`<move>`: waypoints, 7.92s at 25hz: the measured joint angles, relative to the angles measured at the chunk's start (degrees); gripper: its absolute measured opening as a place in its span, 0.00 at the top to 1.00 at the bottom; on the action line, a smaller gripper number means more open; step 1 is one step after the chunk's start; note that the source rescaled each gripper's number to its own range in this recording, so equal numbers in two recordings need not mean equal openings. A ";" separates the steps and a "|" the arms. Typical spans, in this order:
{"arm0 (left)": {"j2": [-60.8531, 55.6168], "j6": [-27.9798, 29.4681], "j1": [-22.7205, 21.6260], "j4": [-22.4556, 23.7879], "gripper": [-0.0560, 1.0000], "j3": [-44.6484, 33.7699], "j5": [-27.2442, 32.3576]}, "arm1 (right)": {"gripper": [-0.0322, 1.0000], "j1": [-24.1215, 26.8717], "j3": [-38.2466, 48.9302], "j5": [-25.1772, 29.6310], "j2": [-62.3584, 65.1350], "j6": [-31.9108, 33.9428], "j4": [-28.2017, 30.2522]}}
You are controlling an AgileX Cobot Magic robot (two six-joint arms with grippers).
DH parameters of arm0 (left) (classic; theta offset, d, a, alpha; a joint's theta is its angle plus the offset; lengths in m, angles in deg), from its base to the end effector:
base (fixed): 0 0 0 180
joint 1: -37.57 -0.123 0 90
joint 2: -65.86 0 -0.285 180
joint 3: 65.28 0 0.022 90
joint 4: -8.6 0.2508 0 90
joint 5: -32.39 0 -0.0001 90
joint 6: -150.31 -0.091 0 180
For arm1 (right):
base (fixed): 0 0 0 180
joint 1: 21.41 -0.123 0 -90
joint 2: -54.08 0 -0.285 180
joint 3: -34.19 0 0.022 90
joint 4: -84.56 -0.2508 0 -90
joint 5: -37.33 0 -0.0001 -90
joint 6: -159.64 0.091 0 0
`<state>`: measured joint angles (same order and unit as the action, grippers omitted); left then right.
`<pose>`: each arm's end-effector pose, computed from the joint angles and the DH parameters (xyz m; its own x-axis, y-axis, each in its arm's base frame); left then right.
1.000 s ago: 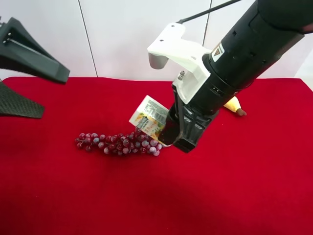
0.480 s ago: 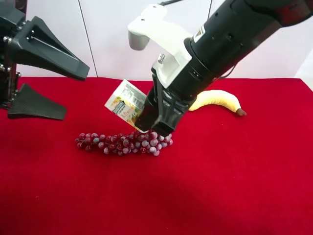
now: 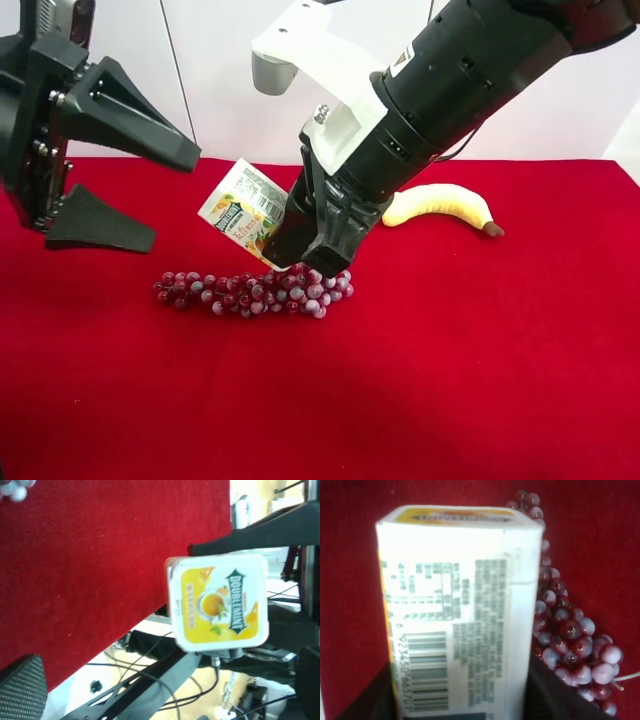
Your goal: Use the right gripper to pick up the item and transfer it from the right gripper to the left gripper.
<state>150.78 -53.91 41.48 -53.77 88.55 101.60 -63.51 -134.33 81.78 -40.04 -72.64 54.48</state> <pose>0.2268 -0.0911 0.2887 -0.9846 -0.0295 -0.1724 0.1288 0.5444 -0.8289 0.2127 0.2353 0.2904 -0.1486 -0.7617 -0.6306 -0.9769 0.2123 -0.0263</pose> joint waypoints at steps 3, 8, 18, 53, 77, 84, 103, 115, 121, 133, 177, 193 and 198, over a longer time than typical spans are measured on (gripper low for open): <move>0.93 -0.53 0.00 -1.01 0.00 0.00 0.05 | 0.97 0.00 0.00 0.00 0.00 -0.05 0.00; 1.87 -0.71 0.12 -1.85 0.00 0.00 -0.01 | 0.97 0.00 0.00 0.00 0.00 -0.18 -0.05; 3.07 0.03 9.03 -2.32 0.00 5.47 -5.89 | 0.97 0.00 0.00 -0.24 0.00 -0.18 -0.28; 7.86 -0.73 9.03 -1.30 0.94 6.67 -3.29 | 0.23 0.00 -0.02 -2.68 -0.06 -0.42 -0.70; 7.86 -0.96 9.03 -1.30 0.94 6.67 -2.75 | 0.00 0.00 -5.31 24.65 18.89 32.38 16.51; 7.86 -0.96 9.03 -1.30 0.94 6.67 -2.75 | 0.00 0.00 8.38 24.86 33.50 39.75 16.88; 7.86 -0.98 9.03 -1.30 0.94 6.67 -2.96 | 0.00 -0.40 38.07 16.88 71.90 49.61 26.56; 7.86 -0.98 9.03 -1.30 0.94 6.67 -3.21 | 0.00 1.27 38.14 16.82 71.95 49.61 26.89; 7.86 -2.14 9.03 -1.30 0.94 6.67 -3.25 | 0.00 15.43 38.14 16.65 75.73 49.61 26.89; 7.86 -6.43 8.23 -0.83 0.94 6.67 -3.18 | 0.00 33.45 38.19 16.65 86.45 49.81 26.89; 17.15 7.86 -4.85 53.44 0.94 6.67 -36.61 | 0.00 33.69 38.25 16.65 86.45 49.81 26.89; 22.39 8.01 -4.60 53.60 0.41 6.67 -37.21 | 0.00 33.69 38.25 16.65 86.45 49.81 26.89; 22.39 8.32 -4.60 53.60 0.03 6.67 -37.07 | 0.00 33.69 38.25 16.65 86.45 49.81 26.89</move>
<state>173.17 -45.58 36.89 -0.17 95.21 64.53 -29.82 -96.08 98.43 46.40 -22.83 81.37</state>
